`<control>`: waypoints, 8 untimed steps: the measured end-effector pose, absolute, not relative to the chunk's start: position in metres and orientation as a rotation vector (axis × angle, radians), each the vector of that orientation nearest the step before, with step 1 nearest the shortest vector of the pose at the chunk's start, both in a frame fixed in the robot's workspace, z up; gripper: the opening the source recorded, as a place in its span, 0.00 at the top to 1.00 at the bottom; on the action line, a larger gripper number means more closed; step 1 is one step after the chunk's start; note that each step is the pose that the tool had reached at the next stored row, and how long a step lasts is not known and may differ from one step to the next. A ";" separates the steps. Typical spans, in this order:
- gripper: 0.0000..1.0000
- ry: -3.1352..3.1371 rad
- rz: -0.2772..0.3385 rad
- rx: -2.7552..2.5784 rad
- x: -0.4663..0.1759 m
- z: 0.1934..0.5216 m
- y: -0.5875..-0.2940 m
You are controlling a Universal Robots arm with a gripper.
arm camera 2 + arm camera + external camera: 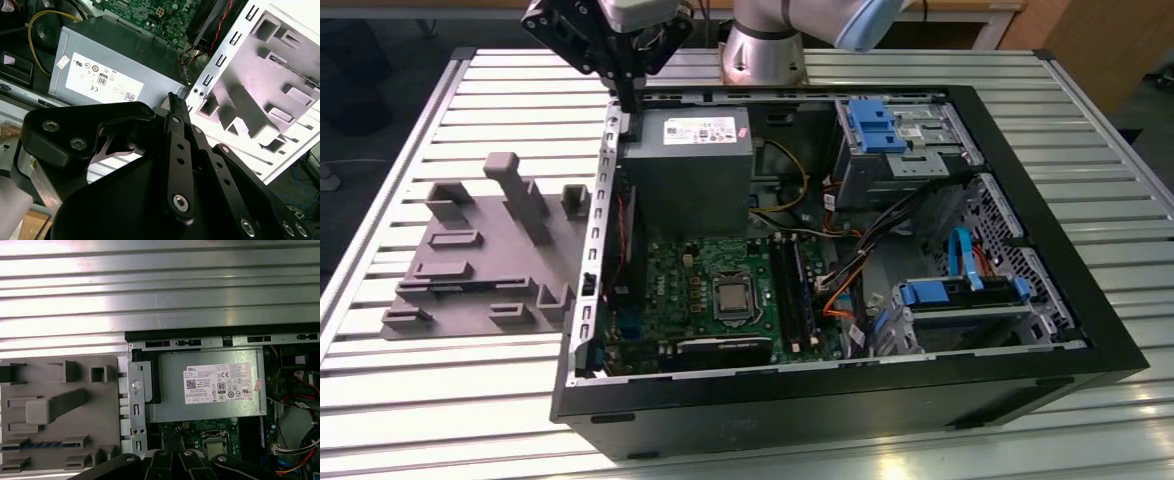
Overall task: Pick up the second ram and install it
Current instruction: 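Reach for the second ram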
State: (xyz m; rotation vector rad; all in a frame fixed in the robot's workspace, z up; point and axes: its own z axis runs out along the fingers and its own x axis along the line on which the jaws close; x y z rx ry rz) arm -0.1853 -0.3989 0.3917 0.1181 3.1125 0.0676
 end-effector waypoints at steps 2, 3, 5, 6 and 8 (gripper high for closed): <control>0.89 3.112 0.068 0.118 -0.186 0.392 -0.399; 0.89 3.112 0.068 0.118 -0.186 0.392 -0.399; 0.89 3.113 0.068 0.118 -0.187 0.391 -0.399; 0.89 3.113 0.068 0.118 -0.187 0.391 -0.399; 0.89 3.112 0.068 0.118 -0.188 0.391 -0.399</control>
